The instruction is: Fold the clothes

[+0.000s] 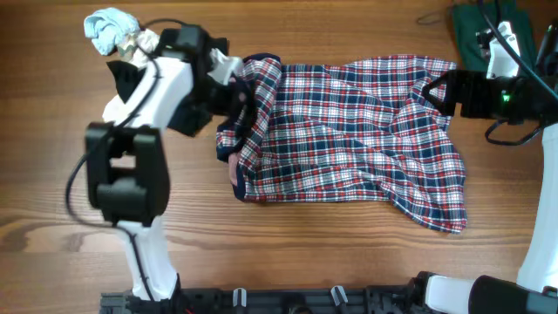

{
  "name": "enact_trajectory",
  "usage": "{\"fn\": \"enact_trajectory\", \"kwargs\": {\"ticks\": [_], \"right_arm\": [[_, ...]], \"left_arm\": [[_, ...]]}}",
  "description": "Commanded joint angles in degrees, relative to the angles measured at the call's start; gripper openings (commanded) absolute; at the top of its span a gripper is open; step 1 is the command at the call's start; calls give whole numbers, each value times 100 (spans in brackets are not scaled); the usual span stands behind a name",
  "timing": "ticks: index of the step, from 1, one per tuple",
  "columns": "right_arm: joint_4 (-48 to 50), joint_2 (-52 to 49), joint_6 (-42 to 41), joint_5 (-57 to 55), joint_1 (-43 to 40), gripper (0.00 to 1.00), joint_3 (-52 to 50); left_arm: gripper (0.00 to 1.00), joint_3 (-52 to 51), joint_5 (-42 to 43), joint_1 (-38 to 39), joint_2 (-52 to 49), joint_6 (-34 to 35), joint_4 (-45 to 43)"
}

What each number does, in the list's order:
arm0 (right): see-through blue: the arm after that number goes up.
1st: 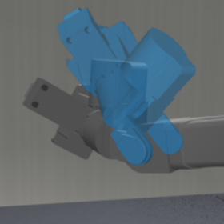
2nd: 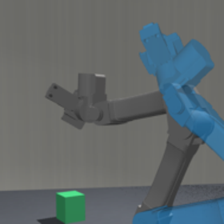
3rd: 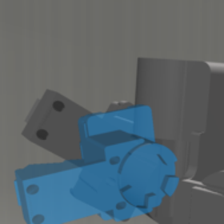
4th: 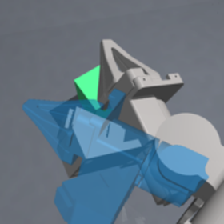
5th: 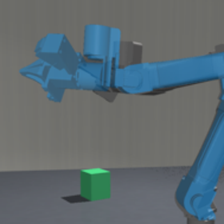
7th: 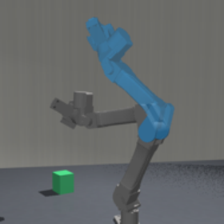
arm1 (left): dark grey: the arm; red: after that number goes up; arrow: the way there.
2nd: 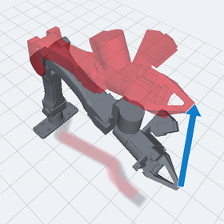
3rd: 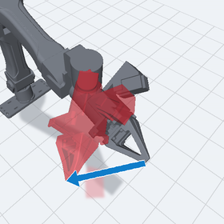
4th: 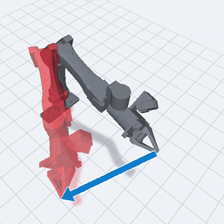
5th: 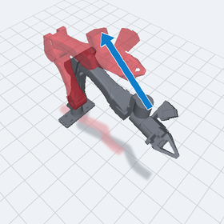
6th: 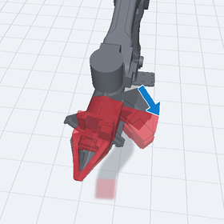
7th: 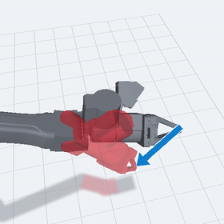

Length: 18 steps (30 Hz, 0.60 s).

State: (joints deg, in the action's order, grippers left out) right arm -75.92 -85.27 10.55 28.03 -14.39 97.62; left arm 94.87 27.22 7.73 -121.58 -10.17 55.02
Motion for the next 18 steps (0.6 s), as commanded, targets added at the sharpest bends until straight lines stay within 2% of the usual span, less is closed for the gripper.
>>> {"fn": "enact_trajectory", "kwargs": {"ticks": [1, 4, 8, 11, 12, 16, 17, 18], "right_arm": [[22, -68, -17, -59, 20, 88, -15], [26, -66, -9, -59, 20, 88, -15], [28, -68, -2, -59, 20, 88, -15], [28, -66, 0, -59, 20, 88, -15], [35, -66, 2, -61, 20, 88, -15], [52, -68, 0, -59, 20, 89, -15], [52, -68, 0, -61, 20, 89, -15], [59, -68, -2, -59, 20, 91, -15]], "left_arm": [[4, 79, -44, -328, 1067, 33, 264], [4, 79, -376, -708, 1469, 35, 791], [4, 76, -1416, -1073, 1475, 37, 1589], [4, 76, -2173, -1414, 1475, 778, 1779], [4, 76, -2483, -1659, 1475, 1239, 1908], [4, 76, -2422, -2260, 1478, 1694, 1939], [14, 76, -2302, -2343, 1478, 1690, 1919], [46, 76, -2192, -2385, 1478, 1687, 1912]]}}
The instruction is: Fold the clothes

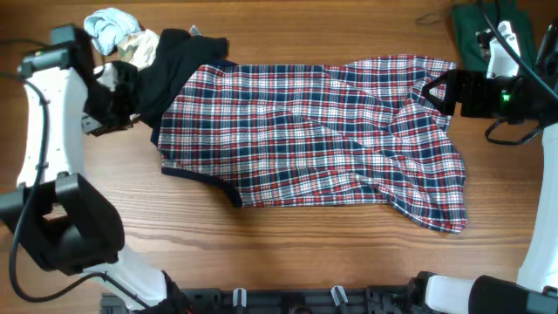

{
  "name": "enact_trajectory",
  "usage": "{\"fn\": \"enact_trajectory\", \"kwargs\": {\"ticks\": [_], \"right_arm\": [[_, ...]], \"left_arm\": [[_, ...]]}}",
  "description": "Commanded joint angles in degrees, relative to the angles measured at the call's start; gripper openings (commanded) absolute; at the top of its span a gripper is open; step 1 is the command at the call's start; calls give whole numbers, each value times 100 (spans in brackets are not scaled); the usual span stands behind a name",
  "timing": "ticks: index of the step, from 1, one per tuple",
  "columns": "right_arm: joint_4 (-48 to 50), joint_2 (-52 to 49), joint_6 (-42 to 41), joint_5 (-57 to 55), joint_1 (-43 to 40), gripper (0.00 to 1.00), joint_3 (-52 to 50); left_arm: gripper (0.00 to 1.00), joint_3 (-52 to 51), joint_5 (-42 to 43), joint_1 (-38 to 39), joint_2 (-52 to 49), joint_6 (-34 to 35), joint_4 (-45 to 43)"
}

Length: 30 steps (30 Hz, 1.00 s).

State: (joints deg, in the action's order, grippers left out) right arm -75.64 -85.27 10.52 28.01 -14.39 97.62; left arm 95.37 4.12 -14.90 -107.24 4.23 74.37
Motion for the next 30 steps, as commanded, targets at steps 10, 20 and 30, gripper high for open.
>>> {"fn": "enact_trajectory", "kwargs": {"ticks": [10, 20, 30], "right_arm": [[-549, 649, -726, -885, 20, 99, 96], [-1648, 2986, -2708, -2116, 20, 100, -186], [-271, 2970, -2483, -1307, 20, 100, -3021]], "left_arm": [[77, 33, 612, 260, 1287, 120, -7], [79, -328, 787, 1753, 2326, 435, 737], [79, -3390, 173, 4404, 2308, 1399, -1325]]}}
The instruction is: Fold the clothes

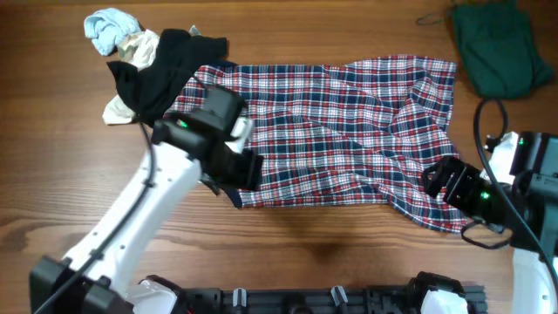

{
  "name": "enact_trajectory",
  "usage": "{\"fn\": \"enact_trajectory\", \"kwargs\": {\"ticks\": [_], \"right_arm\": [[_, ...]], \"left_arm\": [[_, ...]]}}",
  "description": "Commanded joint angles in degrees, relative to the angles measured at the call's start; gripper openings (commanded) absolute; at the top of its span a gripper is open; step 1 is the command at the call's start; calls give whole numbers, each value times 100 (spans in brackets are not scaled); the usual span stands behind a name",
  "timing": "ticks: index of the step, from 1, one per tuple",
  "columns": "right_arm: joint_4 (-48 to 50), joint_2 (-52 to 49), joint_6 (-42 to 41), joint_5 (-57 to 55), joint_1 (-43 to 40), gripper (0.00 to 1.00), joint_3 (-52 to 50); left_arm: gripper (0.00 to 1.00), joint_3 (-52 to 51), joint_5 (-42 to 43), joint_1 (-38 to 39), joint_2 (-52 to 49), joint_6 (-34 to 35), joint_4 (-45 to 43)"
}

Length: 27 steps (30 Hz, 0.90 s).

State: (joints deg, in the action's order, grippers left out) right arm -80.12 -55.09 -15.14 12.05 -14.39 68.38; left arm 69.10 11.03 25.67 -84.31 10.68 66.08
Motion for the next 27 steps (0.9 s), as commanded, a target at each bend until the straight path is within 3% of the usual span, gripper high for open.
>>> {"fn": "enact_trajectory", "kwargs": {"ticks": [1, 3, 5, 10, 14, 19, 20, 24, 27], "right_arm": [[262, -118, 85, 306, 20, 99, -96], [323, -236, 79, 306, 20, 99, -96], [391, -348, 72, 306, 20, 99, -96], [542, -601, -199, 306, 20, 99, -103], [645, -610, -398, 304, 20, 100, -103], [658, -627, -732, 326, 20, 100, -140], [660, -643, -737, 315, 20, 100, -142], [658, -772, -734, 223, 20, 100, -144], [595, -846, -734, 151, 20, 99, -146]], "left_arm": [[79, -1110, -507, 352, 15, 1464, -756], [79, -1488, -271, 352, 15, 2529, -1049], [87, -1526, 116, 387, 15, 2900, -1248], [100, -1554, 138, 581, 15, 3781, -1827], [100, -1554, 140, 643, 15, 4671, -2328], [96, -1554, 50, 691, -4, 4946, -2334], [89, -1554, -127, 739, -52, 5475, -2175], [95, -1558, -916, 949, -474, 7993, -1700], [92, -1565, -1416, 949, -562, 8494, -1694]]}}
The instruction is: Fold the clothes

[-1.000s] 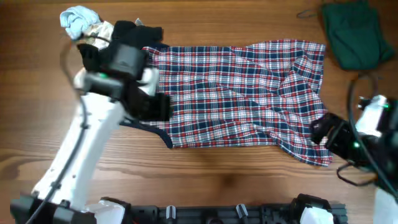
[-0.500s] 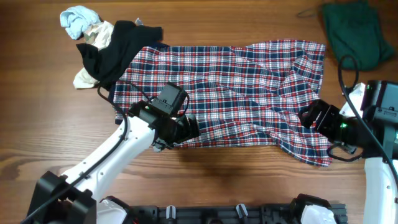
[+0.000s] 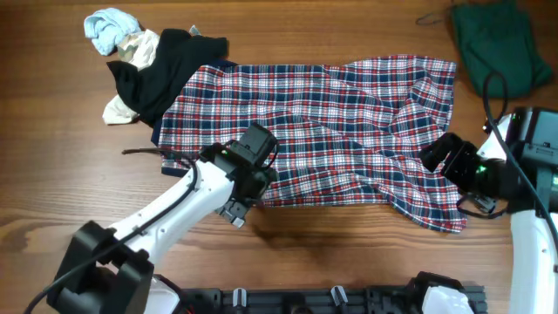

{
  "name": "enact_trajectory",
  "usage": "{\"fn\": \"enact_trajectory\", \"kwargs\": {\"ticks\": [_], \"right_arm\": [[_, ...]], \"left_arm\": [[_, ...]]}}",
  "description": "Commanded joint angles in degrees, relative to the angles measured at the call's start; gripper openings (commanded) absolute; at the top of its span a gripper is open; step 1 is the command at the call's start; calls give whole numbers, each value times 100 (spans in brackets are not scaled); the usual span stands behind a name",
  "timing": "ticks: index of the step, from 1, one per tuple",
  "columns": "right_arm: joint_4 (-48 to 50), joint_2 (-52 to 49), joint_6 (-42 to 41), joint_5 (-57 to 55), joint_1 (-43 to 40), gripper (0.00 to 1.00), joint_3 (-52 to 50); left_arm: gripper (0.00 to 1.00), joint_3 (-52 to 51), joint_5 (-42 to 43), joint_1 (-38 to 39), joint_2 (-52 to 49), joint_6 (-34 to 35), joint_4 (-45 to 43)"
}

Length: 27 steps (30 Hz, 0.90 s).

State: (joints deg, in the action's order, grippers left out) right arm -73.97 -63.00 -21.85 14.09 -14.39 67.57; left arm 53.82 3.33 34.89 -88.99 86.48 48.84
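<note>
A red, white and navy plaid shirt (image 3: 323,122) lies spread across the middle of the table, rumpled toward its right side. My left gripper (image 3: 242,202) sits at the shirt's lower left hem, and its arm covers the corner there. Its fingers are hidden from the overhead view. My right gripper (image 3: 438,157) is at the shirt's right edge, above the lower right corner (image 3: 453,225). Its jaws look spread, with no cloth seen between them.
A pile of other clothes lies at the back left: a black garment (image 3: 161,65), a light blue one (image 3: 106,26) and a cream one (image 3: 118,106). A dark green garment (image 3: 497,44) lies at the back right. Bare wood shows along the front edge.
My left gripper has moved a little right and toward the front, along the lower left hem. My right gripper has moved back from the lower right corner toward the shirt's right edge. The shirt lies unchanged.
At first the shirt's left part was bunched under my left gripper, while the right gripper was at the top right corner. Then the shirt lay pulled out flat to the left. Later both grippers were at the front hem, where they still are.
</note>
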Motion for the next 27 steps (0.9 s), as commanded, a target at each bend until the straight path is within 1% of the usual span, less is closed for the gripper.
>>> {"fn": "enact_trajectory", "kwargs": {"ticks": [1, 3, 7, 9, 12, 13, 15, 16, 17, 18, 21, 22, 23, 25, 27], "right_arm": [[-13, -55, -61, -52, 20, 100, -66], [-20, -55, -63, -52, 20, 100, -66], [-20, -55, -55, -52, 20, 100, -66], [-22, -55, -37, -52, 20, 100, -66], [-22, -55, -37, -50, 20, 99, -66], [-22, -55, -35, -50, 20, 100, -66], [-20, -55, 72, -50, 20, 100, -66], [-20, -55, 90, -55, 20, 99, -66], [-26, -55, 92, -85, 20, 99, -66], [-66, -55, 87, -164, 20, 98, -66], [-269, -46, -17, -295, 20, 97, -66], [-354, 0, -212, -461, 20, 95, -66], [-518, 267, -444, -776, 20, 92, -63], [-846, 708, -933, -1268, 20, 93, -63], [-1294, 1322, -1692, -1899, 20, 96, -63]], "left_arm": [[91, -37, -833, 26, -118, 1084, 31], [91, -37, -874, 26, -304, 1346, 15], [92, -37, -879, 26, -925, 1344, -92], [82, -37, -879, 26, -1126, 1344, -201], [71, -37, -883, 26, -1220, 1340, -323], [59, -37, -925, 26, -1222, 1338, -345], [30, -37, -927, 26, -1220, 1279, -350], [6, -37, -922, 26, -1220, 1276, -341], [4, -37, -916, 26, -1220, 1204, -334], [4, -17, -802, 24, -1198, 752, -343], [4, -13, -758, 20, -905, -122, -332], [4, -13, -857, 20, -813, -234, -317], [4, -13, -968, 20, -791, -232, -317], [4, -13, -1010, 20, -791, -229, -328], [4, -13, -1051, 20, -791, -229, -345]]}}
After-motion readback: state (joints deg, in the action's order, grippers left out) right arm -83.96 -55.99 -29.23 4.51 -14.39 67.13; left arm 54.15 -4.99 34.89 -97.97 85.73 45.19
